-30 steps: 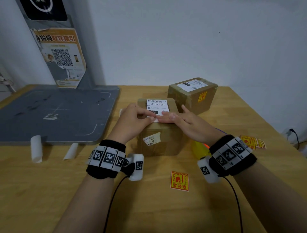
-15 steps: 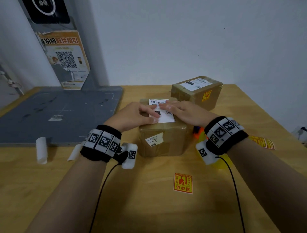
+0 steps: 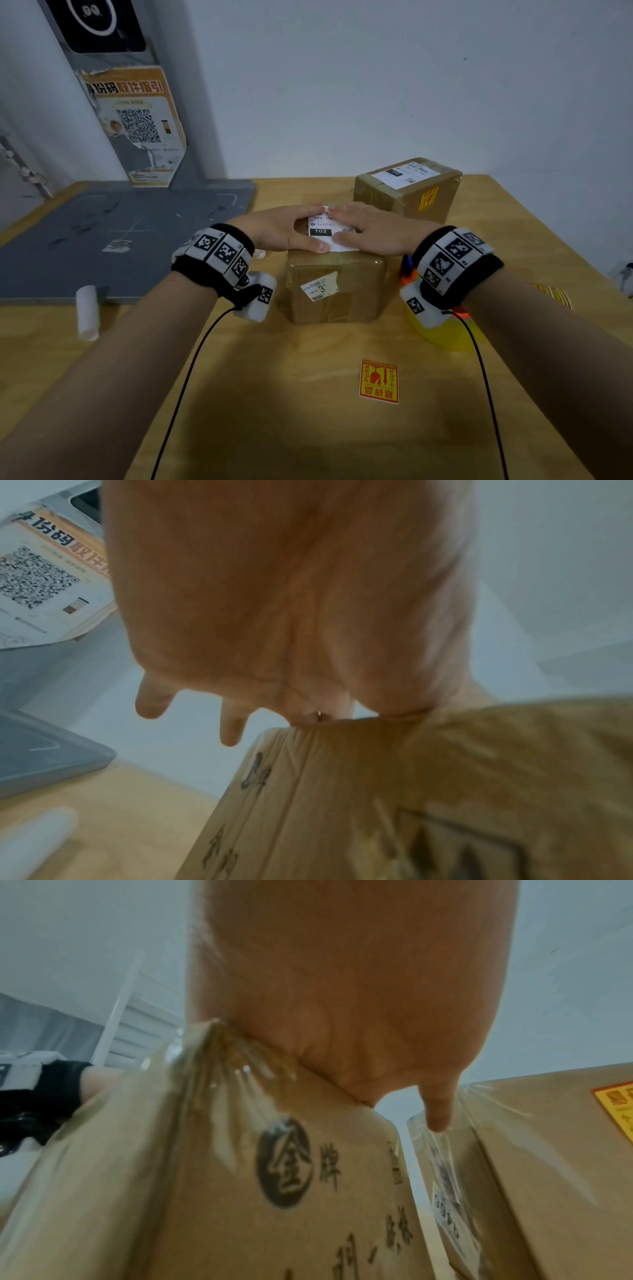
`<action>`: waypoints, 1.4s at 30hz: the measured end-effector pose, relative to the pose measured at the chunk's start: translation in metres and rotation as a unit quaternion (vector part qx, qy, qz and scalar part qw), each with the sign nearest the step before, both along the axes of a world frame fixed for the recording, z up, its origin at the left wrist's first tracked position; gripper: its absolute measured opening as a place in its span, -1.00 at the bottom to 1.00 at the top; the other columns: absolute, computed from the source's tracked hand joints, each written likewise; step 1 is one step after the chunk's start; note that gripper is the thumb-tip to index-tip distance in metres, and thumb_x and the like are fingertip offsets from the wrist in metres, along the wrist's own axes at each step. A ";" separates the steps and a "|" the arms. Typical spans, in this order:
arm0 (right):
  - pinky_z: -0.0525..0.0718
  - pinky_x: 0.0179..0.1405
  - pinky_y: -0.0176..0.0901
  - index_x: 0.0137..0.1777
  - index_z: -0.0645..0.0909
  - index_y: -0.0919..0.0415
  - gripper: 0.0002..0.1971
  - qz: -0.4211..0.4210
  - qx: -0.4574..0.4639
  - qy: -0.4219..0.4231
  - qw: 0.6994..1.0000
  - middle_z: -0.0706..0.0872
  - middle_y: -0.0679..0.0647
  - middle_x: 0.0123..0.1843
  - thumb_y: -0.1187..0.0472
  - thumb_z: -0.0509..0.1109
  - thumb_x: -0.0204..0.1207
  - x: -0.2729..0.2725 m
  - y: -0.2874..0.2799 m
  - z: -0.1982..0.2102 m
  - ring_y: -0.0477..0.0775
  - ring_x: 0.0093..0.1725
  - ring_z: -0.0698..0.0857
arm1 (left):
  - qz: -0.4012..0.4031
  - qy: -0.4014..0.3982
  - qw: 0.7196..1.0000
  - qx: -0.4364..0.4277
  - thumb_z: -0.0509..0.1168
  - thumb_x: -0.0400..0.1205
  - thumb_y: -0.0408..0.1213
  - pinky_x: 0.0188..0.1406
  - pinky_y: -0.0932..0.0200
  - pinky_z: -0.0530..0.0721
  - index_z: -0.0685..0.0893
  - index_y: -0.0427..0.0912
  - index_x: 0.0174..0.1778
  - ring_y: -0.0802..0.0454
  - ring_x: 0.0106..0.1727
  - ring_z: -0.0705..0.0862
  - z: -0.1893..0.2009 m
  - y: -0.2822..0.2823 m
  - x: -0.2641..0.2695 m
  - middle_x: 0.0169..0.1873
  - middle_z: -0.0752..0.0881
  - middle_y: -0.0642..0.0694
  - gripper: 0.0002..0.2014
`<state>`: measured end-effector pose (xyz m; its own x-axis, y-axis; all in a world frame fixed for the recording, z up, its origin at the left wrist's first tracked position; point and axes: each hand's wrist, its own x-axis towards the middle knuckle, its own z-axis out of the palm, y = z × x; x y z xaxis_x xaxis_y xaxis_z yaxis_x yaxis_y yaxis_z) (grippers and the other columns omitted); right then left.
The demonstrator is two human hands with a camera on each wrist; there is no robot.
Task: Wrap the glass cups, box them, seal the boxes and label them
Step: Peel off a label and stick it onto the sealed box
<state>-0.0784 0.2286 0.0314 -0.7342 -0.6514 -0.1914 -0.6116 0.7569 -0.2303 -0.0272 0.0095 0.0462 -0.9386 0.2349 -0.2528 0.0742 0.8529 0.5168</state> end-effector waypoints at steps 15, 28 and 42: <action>-0.06 0.65 0.53 0.84 -0.14 -0.16 -0.39 -0.088 0.104 0.062 0.989 -0.10 -0.22 0.86 -0.14 -0.20 0.81 0.017 -0.021 0.010 0.11 0.80 -0.04 | 0.027 0.039 0.998 0.029 0.38 0.49 0.32 0.74 0.05 0.14 0.15 0.04 0.82 0.11 0.77 0.15 -0.015 -0.003 0.020 0.79 0.08 0.23 0.01; 0.03 0.62 0.38 0.76 0.30 -0.20 -0.37 -0.144 -0.073 0.003 0.987 0.18 -0.12 0.83 -0.33 -0.22 0.79 0.040 0.001 0.018 0.18 0.77 0.01 | 0.085 0.136 0.981 0.113 0.63 0.48 0.00 0.59 0.20 0.22 0.39 0.08 0.71 0.20 0.66 0.24 -0.014 -0.019 0.059 0.69 0.24 0.34 -0.12; 0.57 -0.30 -0.09 -0.22 0.80 0.32 -0.55 -0.246 -0.308 0.055 0.917 0.71 0.03 -0.39 -0.01 0.30 0.68 0.087 0.044 0.001 0.10 -0.39 0.65 | 0.225 0.166 0.956 0.090 0.62 0.49 0.03 0.51 -0.08 0.54 0.47 0.14 0.56 -0.02 0.44 0.48 -0.046 0.012 0.103 0.40 0.28 0.01 -0.27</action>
<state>0.0084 0.2726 0.0325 -0.9612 -0.1955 0.1947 -0.2759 0.6951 -0.6639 0.0757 0.0212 0.0000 -0.9761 -0.2006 0.0831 -0.0944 0.7368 0.6695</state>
